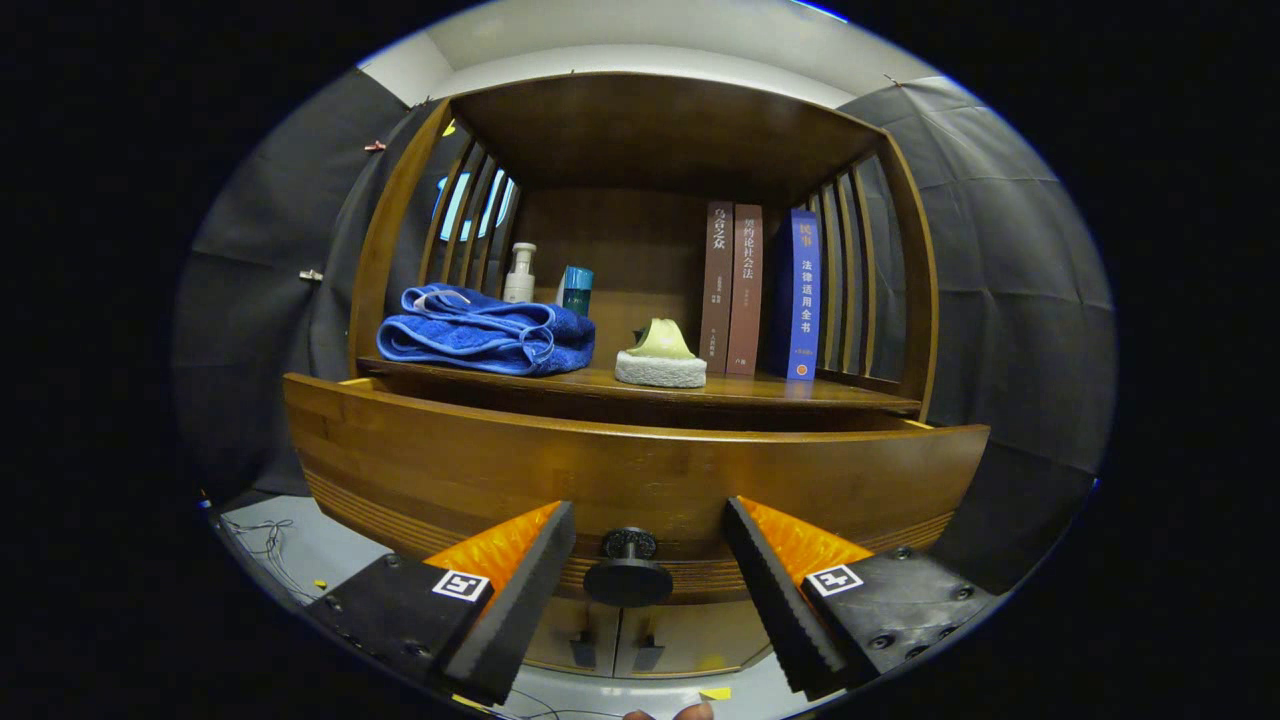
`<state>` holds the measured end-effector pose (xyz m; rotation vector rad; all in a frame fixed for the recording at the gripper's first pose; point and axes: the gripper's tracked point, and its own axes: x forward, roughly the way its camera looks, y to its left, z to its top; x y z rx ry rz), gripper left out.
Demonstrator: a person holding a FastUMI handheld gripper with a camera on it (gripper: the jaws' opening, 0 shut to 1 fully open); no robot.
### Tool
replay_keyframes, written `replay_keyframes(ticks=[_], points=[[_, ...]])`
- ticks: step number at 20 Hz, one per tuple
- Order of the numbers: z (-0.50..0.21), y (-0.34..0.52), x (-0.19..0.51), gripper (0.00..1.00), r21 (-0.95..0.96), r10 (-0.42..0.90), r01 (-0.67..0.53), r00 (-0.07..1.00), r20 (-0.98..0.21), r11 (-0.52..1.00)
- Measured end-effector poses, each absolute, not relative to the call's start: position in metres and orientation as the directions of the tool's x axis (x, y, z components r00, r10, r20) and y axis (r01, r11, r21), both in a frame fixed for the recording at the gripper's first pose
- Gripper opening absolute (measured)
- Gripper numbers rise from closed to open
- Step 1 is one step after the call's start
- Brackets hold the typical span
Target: Pull open the drawer, take out the items inside it, and place them on the countertop above the cabinet.
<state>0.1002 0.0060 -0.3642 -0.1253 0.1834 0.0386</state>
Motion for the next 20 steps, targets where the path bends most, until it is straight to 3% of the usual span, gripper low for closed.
replay_keyframes(ticks=[11,20], points=[[-0.398,0.013,0.147,0.99,-0.131,0.018,-0.057,0.961,-0.277,0.99],[-0.4,0.02,0.158,0.99,-0.119,0.022,-0.058,0.958,-0.285,0.991]])
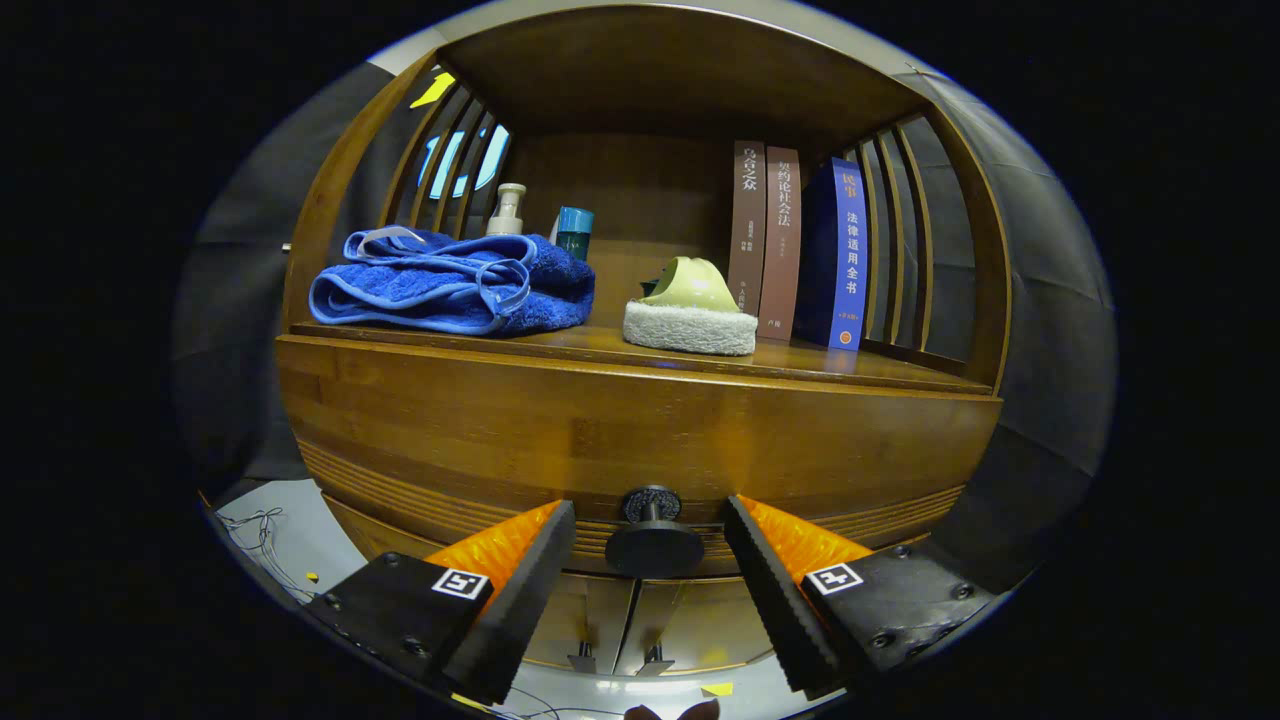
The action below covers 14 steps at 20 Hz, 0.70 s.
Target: Pull open the drawer, take out the items inside it, and place them on the countertop above the cabinet.
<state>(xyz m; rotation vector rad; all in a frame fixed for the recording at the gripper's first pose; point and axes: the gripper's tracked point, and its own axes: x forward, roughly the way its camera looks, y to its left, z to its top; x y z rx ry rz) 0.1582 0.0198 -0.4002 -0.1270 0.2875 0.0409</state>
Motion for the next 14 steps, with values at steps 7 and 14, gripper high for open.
replay_keyframes(ticks=[7,14], points=[[-0.35,0.028,0.125,0.99,-0.095,0.09,-0.115,0.968,-0.232,0.989],[-0.261,0.028,0.087,0.99,-0.028,0.139,-0.148,0.97,-0.199,0.989]])
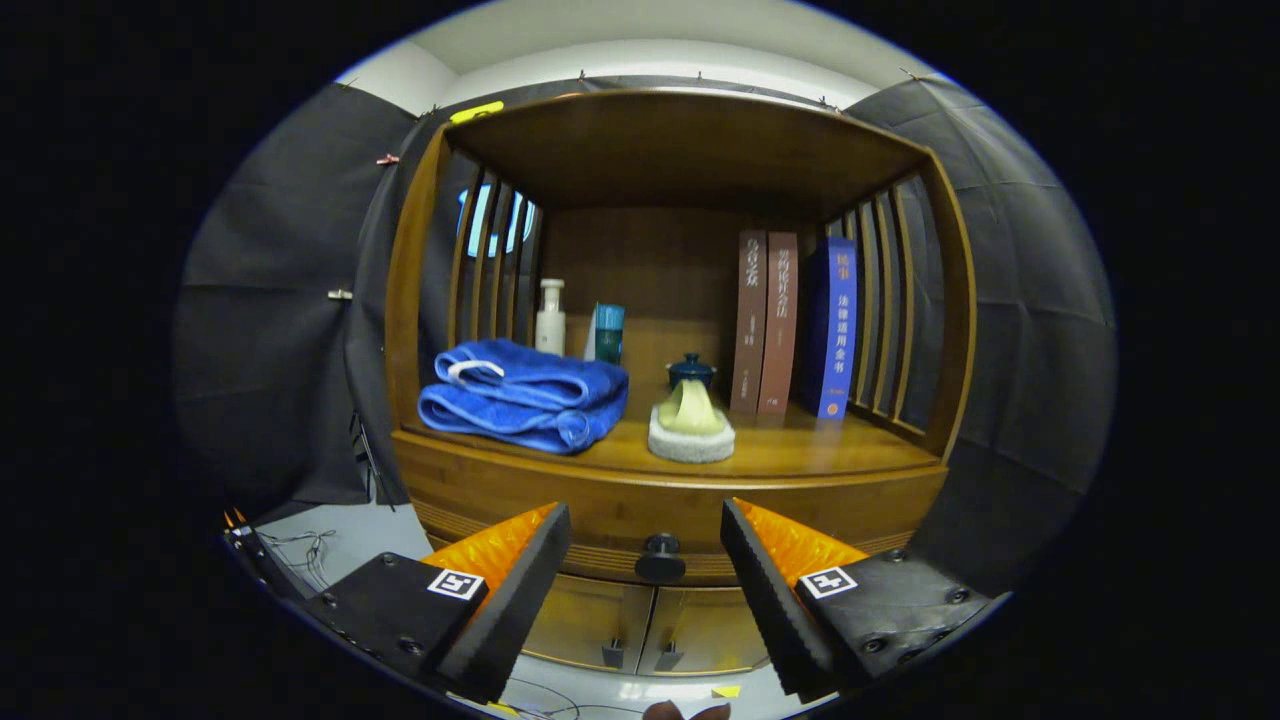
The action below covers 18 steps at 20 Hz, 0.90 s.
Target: Pull open the drawer, take out the items inside it, and place them on the countertop above the cabinet.
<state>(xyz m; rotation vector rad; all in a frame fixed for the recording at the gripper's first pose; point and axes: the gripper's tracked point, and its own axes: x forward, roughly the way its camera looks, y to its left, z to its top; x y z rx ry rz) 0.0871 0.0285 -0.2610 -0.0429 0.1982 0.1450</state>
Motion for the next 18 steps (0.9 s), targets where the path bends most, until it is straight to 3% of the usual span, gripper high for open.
replay_keyframes(ticks=[8,18], points=[[-0.158,0.033,0.049,0.99,-0.005,0.153,-0.156,0.978,-0.139,0.988],[-0.096,0.05,0.004,0.98,0.075,0.179,-0.169,0.974,-0.14,0.983]])
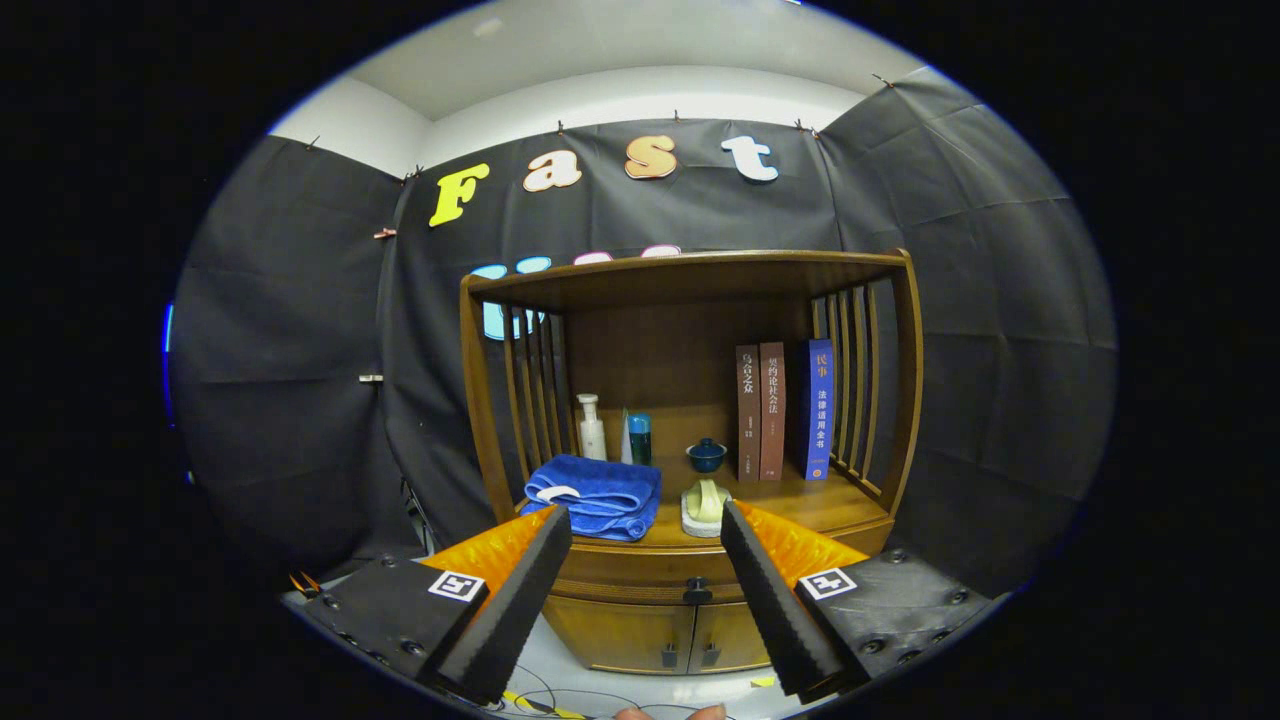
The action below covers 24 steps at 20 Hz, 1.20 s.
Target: Pull open the drawer, take out the items inside it, and place them on the countertop above the cabinet.
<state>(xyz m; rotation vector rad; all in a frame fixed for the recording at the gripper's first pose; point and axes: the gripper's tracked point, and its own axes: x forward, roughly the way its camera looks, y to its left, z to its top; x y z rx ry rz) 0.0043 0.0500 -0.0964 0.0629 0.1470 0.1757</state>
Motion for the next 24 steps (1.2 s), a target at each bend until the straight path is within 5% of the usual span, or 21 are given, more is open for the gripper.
replay_keyframes(ticks=[24], points=[[-0.076,0.046,-0.01,0.98,0.071,0.181,-0.175,0.978,-0.1,0.982]])
